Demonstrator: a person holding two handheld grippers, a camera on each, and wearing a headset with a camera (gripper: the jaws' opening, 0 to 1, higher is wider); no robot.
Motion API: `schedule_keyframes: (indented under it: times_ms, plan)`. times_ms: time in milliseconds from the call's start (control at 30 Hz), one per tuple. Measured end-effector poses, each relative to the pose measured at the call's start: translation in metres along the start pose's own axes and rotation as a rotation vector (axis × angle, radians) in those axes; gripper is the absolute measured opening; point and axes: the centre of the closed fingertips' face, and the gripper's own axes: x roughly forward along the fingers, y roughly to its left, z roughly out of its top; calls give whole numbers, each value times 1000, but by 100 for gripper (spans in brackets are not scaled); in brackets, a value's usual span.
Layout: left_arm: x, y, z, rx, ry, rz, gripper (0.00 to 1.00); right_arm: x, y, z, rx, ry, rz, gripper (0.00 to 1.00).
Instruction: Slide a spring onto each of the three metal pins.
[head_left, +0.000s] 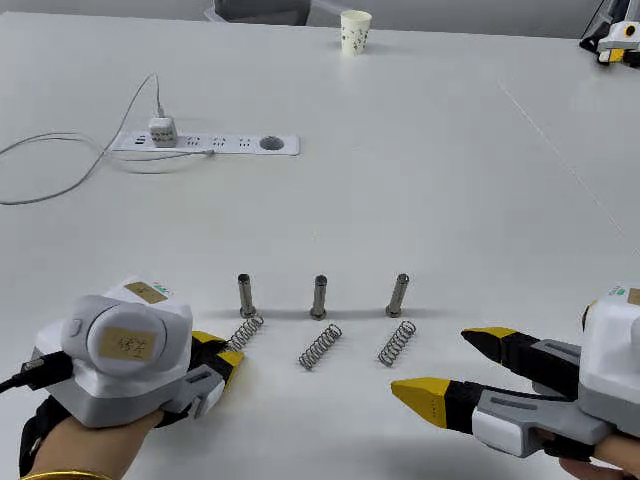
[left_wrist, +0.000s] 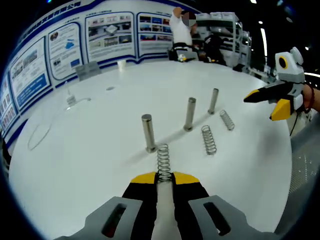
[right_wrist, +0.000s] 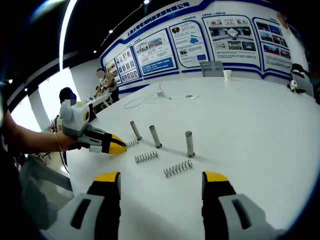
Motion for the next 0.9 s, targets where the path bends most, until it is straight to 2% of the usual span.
schedule_keyframes:
  times_ms: [267,400,633,900]
  plan:
    - [-4,-2,-3,4,1,-7,10,1,3,4,18,-14,-1,66]
    - [-11,-3,0,4,-30,-3,10,1,5,8,28,-27,2,63]
    - [-28,-11,15,14,-97,-18,10,3,15,26,56,-70,25,60]
    - [-49,-20,38,33,-193,-21,10,12,34,46,112,-123,86,57]
